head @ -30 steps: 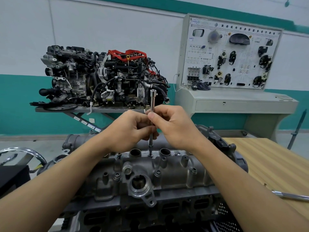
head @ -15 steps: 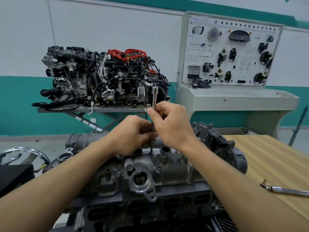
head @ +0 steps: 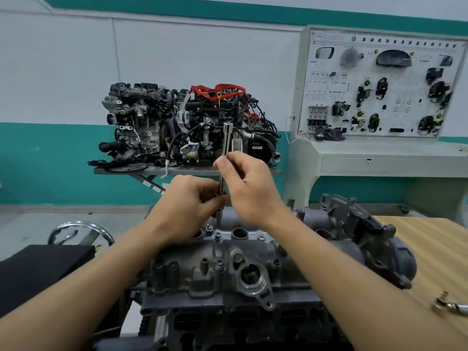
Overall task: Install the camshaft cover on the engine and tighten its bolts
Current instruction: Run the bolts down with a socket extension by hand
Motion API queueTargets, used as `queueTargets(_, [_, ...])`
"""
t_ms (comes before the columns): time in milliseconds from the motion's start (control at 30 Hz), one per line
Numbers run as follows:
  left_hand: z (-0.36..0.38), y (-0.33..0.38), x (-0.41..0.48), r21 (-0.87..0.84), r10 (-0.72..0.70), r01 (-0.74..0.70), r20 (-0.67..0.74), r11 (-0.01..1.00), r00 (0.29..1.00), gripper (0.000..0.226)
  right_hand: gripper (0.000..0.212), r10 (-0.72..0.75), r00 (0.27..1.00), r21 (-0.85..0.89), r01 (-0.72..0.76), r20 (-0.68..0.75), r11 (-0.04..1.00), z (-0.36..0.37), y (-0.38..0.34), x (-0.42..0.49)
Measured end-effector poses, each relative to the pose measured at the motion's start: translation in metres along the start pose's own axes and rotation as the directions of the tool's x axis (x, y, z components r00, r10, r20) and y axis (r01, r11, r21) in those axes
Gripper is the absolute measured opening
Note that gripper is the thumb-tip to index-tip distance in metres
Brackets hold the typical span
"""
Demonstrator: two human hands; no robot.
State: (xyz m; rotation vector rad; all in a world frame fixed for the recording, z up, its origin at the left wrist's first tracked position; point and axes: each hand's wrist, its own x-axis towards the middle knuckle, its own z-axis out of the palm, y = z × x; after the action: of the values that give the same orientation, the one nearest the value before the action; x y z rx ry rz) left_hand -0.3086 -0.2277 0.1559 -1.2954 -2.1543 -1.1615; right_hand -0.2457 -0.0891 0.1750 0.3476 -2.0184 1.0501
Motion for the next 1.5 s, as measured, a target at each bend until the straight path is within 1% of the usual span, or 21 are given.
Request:
queueTargets(100, [0.001,-0.001,0.003,-0.023,-0.019,0.019,-0.016,1.0,1.0,0.017,0.033,-0.009,1.0,-0.01,0.009,-0.005,1.0,0.001,0.001,0.004])
queueTargets(267, [0.002,-0.005,0.004,0.0,-0.052,0.052,0.054,0.999,0.997,0.02,0.033,0.017,1.0,-0.01,-0.017,0.0,1.0,0.004,0.013,0.002])
queueTargets(400, [0.005,-0.006,0.005,0.035,-0.027,0.024,0.087,0.999,0.996,0.026,0.03,0.013,0.999,0.011,-0.013,-0.038,1.0,0.004,0.021,-0.004])
queueTargets(533, [0.007,-0.004,0.005,0.038,-0.01,0.007,0.092,0.999,0.996,0.02,0.028,0.002,0.996,0.055,0.003,-0.084,0.998,0.006,0.024,-0.01])
queueTargets(700, [0.007,-0.007,0.007,0.027,-0.017,0.015,0.079,1.0,0.997,0.016,0.027,0.027,0.999,0.1,-0.024,-0.029,0.995,0.007,0.025,-0.009])
queueTargets(833, [0.006,-0.009,0.008,-0.007,-0.038,0.039,0.094,0.999,0.995,0.01,0.022,0.047,0.999,0.138,-0.048,0.01,0.989,0.007,0.027,-0.005])
queueTargets(967, [0.005,-0.009,0.01,-0.017,-0.056,0.058,0.1,0.998,0.993,0.022,0.019,0.038,0.998,0.135,-0.044,0.045,0.99,0.006,0.026,-0.003])
queueTargets(1067, [0.005,-0.008,0.009,-0.043,-0.068,0.074,0.123,0.996,0.99,0.017,0.02,0.025,0.999,0.117,-0.03,0.044,0.993,0.004,0.026,-0.001])
queueTargets(1167, [0.004,-0.007,0.008,-0.087,-0.084,0.094,0.112,0.992,0.99,0.014,0.022,0.012,0.999,0.139,-0.019,0.049,0.99,0.003,0.024,-0.003])
queueTargets(1333, [0.002,-0.006,0.006,-0.098,-0.056,0.067,0.111,0.993,0.992,0.012,0.02,0.007,0.998,0.167,-0.017,0.059,0.986,0.003,0.022,-0.009])
queueTargets(1500, [0.0,-0.008,0.002,-0.107,-0.045,0.055,0.094,0.993,0.995,0.021,0.016,-0.028,0.997,0.185,0.015,0.072,0.983,0.003,0.017,-0.012])
